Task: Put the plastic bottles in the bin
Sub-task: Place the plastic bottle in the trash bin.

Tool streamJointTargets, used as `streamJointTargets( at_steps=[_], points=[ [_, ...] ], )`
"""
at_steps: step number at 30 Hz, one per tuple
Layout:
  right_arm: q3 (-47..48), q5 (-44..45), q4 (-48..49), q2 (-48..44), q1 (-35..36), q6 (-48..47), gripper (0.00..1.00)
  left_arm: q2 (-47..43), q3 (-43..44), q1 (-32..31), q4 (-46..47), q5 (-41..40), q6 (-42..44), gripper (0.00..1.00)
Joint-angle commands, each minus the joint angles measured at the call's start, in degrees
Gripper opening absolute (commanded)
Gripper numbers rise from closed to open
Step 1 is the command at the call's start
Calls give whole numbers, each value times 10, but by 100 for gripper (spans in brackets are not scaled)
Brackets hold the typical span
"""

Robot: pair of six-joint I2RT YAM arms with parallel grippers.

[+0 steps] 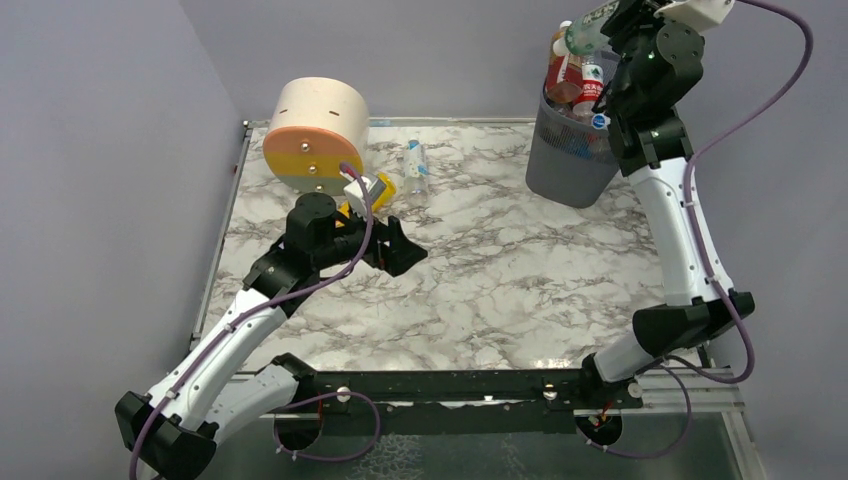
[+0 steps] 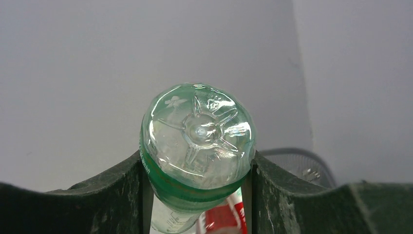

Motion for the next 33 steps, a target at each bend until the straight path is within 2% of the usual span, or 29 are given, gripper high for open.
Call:
streamJointTargets(
  at_steps=[1,6,11,20,33],
  points=[
    [43,106,104,56,-17,-109,44,-11,-1,5,-2,-1,17,99],
    [161,125,72,153,-50,-190,46,2,-2,6,9,16,22,99],
    [248,112,11,222,-86,-217,47,10,-5,10,25,31,26,99],
    [207,110,-15,235,-97,-261,53,33,3,22,38,57,30,99],
    [196,59,-168,270,-96,-157,52,39,-6,26,49,67,21,99]
  ],
)
